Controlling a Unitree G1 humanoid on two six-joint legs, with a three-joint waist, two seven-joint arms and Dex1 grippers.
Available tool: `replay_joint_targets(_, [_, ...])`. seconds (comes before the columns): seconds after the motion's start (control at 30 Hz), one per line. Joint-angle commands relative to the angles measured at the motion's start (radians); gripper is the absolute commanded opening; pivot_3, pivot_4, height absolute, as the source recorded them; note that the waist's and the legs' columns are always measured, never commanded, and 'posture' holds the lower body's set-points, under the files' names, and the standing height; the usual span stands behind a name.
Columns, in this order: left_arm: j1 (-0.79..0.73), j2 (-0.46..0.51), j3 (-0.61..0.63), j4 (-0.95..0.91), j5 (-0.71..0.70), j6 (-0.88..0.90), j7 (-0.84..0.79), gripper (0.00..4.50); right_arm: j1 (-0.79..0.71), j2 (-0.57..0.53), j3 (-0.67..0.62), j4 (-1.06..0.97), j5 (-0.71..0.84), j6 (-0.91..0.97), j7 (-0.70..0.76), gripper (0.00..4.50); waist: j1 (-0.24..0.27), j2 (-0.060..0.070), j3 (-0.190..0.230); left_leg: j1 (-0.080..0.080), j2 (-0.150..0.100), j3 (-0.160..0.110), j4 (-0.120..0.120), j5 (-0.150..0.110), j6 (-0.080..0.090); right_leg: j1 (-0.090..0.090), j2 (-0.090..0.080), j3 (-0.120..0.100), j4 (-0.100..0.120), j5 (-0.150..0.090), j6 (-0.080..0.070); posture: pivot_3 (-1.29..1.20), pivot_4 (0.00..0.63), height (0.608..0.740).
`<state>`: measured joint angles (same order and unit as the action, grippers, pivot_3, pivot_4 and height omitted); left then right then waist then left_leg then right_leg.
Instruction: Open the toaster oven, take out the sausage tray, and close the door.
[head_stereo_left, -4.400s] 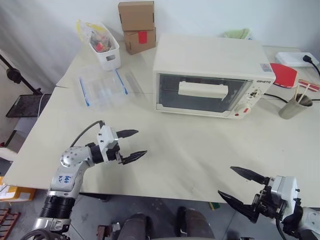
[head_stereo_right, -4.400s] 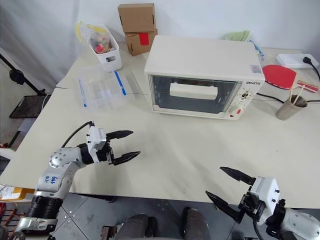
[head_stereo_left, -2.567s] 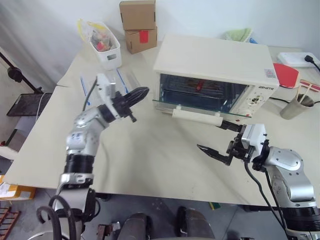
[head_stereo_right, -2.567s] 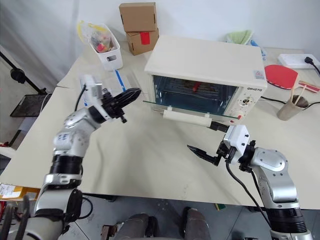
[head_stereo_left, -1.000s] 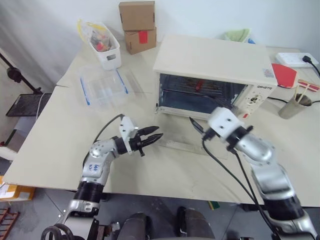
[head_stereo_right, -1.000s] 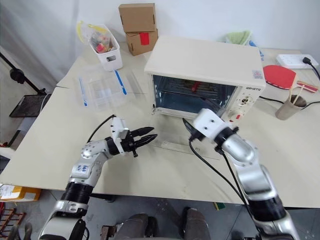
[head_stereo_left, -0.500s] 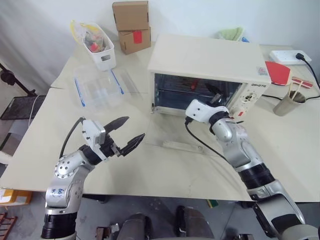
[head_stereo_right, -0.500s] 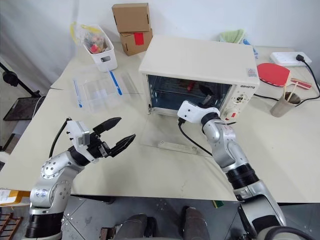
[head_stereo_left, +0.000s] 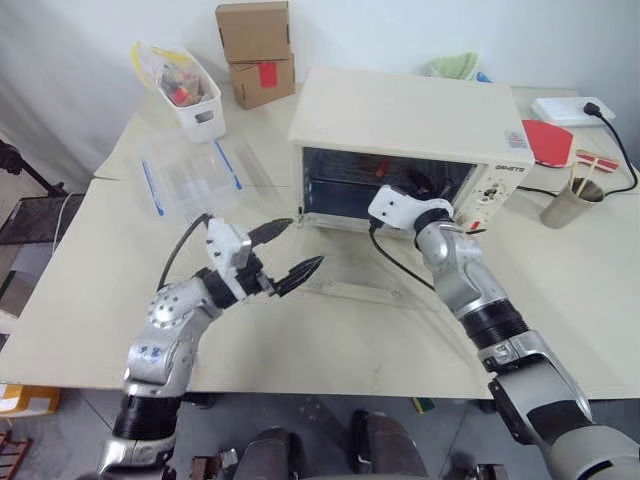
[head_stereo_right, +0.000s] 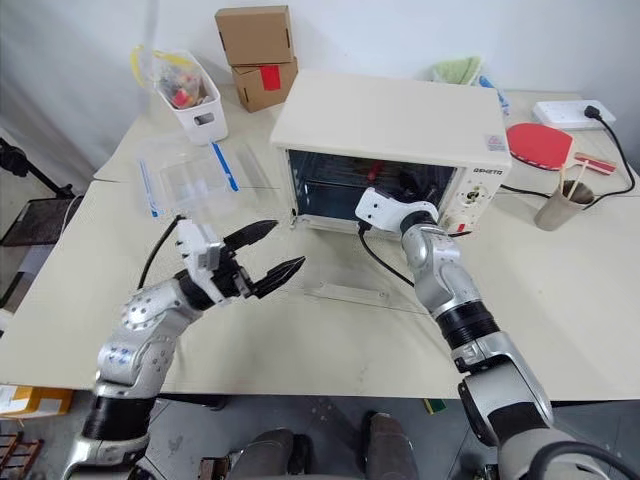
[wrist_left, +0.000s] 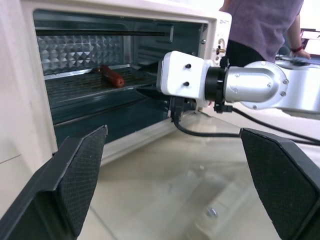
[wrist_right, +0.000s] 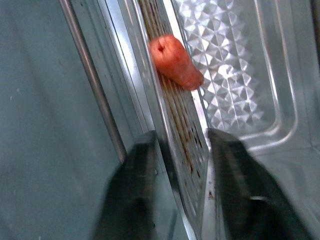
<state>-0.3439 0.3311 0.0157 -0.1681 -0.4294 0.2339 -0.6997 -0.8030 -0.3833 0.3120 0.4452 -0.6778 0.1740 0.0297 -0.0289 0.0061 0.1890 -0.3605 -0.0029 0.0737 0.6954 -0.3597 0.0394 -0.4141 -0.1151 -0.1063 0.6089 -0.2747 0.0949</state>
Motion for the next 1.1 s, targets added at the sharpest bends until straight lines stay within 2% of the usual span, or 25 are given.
replay_joint_targets(0.03, [-0.092, -0.027, -0.017, 0.098, 0.022, -0.076, -0.03, 4.5, -0.043, 0.005, 0.007, -0.009, -0.014, -0.032, -0.034, 0.37, 0.0, 0.0, 0.0, 0.0, 0.0, 0.0, 0.0, 0.0, 0.0, 0.0, 0.0, 0.0, 0.0, 0.0, 0.0, 0.0, 0.15, 0.74])
replay_joint_targets(0.07, [-0.109, -0.034, -0.018, 0.122, 0.024, -0.088, -0.035, 4.5, -0.046, 0.006, 0.006, -0.009, -0.014, -0.035, -0.037, 0.16, 0.0, -0.001, 0.0, 0.0, 0.0, 0.0, 0.0, 0.0, 0.0, 0.0, 0.0, 0.0, 0.0, 0.0, 0.0, 0.0, 0.15, 0.74])
replay_joint_targets(0.1, [-0.139, -0.042, -0.015, 0.161, 0.025, -0.101, -0.039, 4.5, -0.052, 0.007, 0.006, -0.008, -0.017, -0.039, -0.042, 0.13, -0.002, -0.001, 0.0, 0.0, 0.0, 0.0, 0.0, 0.0, 0.0, 0.0, 0.0, 0.0, 0.0, 0.0, 0.0, 0.0, 0.15, 0.74])
replay_joint_targets(0.33, [-0.348, -0.079, 0.013, 0.44, 0.048, -0.219, -0.077, 4.5, -0.069, -0.001, 0.0, -0.019, -0.026, -0.054, -0.046, 0.13, -0.003, -0.001, 0.0, -0.001, 0.0, 0.001, 0.001, 0.001, -0.001, 0.0, 0.001, -0.001, 0.0, 0.0, 0.0, 0.0, 0.15, 0.74])
replay_joint_targets(0.6, [-0.435, -0.062, 0.05, 0.56, 0.026, -0.221, -0.128, 4.5, -0.054, -0.02, 0.003, -0.066, -0.029, -0.099, -0.03, 0.13, -0.005, -0.001, 0.0, -0.004, 0.0, 0.001, 0.001, 0.001, -0.001, -0.003, 0.001, -0.001, 0.0, 0.0, 0.0, 0.0, 0.15, 0.74])
replay_joint_targets(0.77, [-0.448, -0.039, 0.071, 0.583, -0.003, -0.158, -0.161, 4.5, 0.046, -0.041, 0.004, -0.262, -0.015, -0.085, 0.08, 0.13, -0.003, -0.001, 0.0, -0.012, 0.0, 0.001, 0.002, 0.001, -0.001, -0.012, 0.001, -0.001, 0.004, 0.0, 0.0, 0.0, 0.15, 0.74])
replay_joint_targets(1.1, [-0.469, -0.019, 0.091, 0.636, -0.009, -0.145, -0.21, 4.5, 0.279, -0.107, -0.041, -0.634, -0.073, -0.025, 0.201, 0.13, 0.0, -0.001, 0.0, -0.012, 0.001, 0.005, 0.002, 0.002, -0.001, -0.015, 0.003, -0.004, 0.005, 0.0, 0.0, 0.0, 0.15, 0.74])
